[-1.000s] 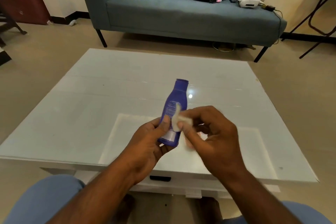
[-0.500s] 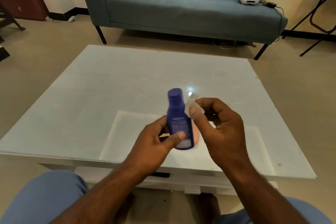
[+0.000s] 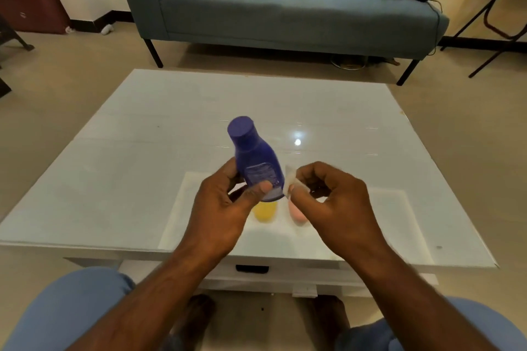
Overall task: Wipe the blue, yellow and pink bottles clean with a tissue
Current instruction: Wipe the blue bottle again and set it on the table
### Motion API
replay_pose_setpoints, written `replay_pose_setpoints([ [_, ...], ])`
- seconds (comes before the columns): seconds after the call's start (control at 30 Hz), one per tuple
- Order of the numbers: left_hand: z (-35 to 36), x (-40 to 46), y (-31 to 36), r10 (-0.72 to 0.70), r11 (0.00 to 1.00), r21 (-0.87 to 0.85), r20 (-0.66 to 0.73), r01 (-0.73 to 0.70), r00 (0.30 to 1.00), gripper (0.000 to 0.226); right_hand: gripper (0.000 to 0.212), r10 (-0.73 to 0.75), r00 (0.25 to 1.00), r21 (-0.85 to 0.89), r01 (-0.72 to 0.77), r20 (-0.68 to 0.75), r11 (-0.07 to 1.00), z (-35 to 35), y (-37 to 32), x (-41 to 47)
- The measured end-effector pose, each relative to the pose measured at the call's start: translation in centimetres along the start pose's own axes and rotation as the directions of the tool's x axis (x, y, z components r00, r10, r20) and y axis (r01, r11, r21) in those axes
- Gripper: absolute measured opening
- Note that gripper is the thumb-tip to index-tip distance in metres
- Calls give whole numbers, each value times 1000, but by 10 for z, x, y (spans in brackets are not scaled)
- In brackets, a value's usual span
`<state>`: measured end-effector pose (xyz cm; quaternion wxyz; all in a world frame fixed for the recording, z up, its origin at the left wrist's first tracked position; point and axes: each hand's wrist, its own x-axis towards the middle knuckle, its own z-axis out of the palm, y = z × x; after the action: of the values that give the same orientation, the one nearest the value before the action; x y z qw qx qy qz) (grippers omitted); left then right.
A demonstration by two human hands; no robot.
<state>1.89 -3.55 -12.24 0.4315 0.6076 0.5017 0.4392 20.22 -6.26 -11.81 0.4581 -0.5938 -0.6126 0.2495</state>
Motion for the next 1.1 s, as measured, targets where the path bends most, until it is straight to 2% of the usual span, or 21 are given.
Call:
replay_pose_setpoints([
  [0.07,-3,0,-1,23,1000,16,43,-24,999,46,4,-55,997,14,56,-58,998,1,-1,0],
  [0.13,-1,-6,1,58,995,70,131,-68,990,43,11,-203,965,49,213,-167,976,0,-7,0],
  [0.2,4,-11,3,109,990,71,171,-122,979,41,14,-306,931,65,324,-199,944,-2,-13,0],
  [0.23,6,-13,4,114,992,43,165,-123,980,40,13,-304,933,60,321,-190,945,-2,-13,0],
  [0.3,6,-11,7,84,996,-8,102,-84,991,38,8,-197,971,27,202,-134,979,-2,-8,2],
  [0.37,3,-7,6,65,998,-4,44,-65,997,39,3,-69,997,-55,67,-36,996,-2,1,4],
  [0.4,1,-5,3,66,998,12,42,-66,997,40,5,-58,998,-71,56,-32,996,-1,3,5],
  [0.47,0,-5,-2,76,994,69,83,-82,994,45,6,-155,983,-24,154,-99,988,-2,-1,4],
  [0.53,1,-5,-5,103,982,141,136,-122,985,46,12,-331,928,6,337,-170,941,-4,-11,0],
  [0.6,3,-8,-6,121,976,164,150,-145,981,43,16,-420,886,-8,427,-196,904,-4,-17,-1],
  [0.67,4,-8,-1,119,983,128,102,-132,988,39,14,-388,906,-29,389,-169,921,-5,-14,0],
  [0.73,1,-6,3,102,991,87,19,-103,995,37,14,-260,962,-58,256,-85,965,-4,-5,2],
  [0.8,-2,-4,2,109,989,96,3,-109,994,37,13,-190,981,-124,185,-33,975,-2,4,4],
  [0.87,-4,-2,-3,115,980,159,54,-122,992,40,14,-242,968,-118,233,-67,965,-2,4,3],
  [1.0,1,-3,-13,88,967,230,98,-108,991,42,24,-484,860,-93,475,-160,875,-3,-16,-2],
  [1.03,2,-4,-11,90,971,215,91,-107,992,43,24,-492,856,-93,483,-160,871,-2,-17,-3],
  [1.1,0,-4,-6,101,981,162,43,-106,994,43,16,-384,913,-77,377,-136,923,1,-10,-2],
])
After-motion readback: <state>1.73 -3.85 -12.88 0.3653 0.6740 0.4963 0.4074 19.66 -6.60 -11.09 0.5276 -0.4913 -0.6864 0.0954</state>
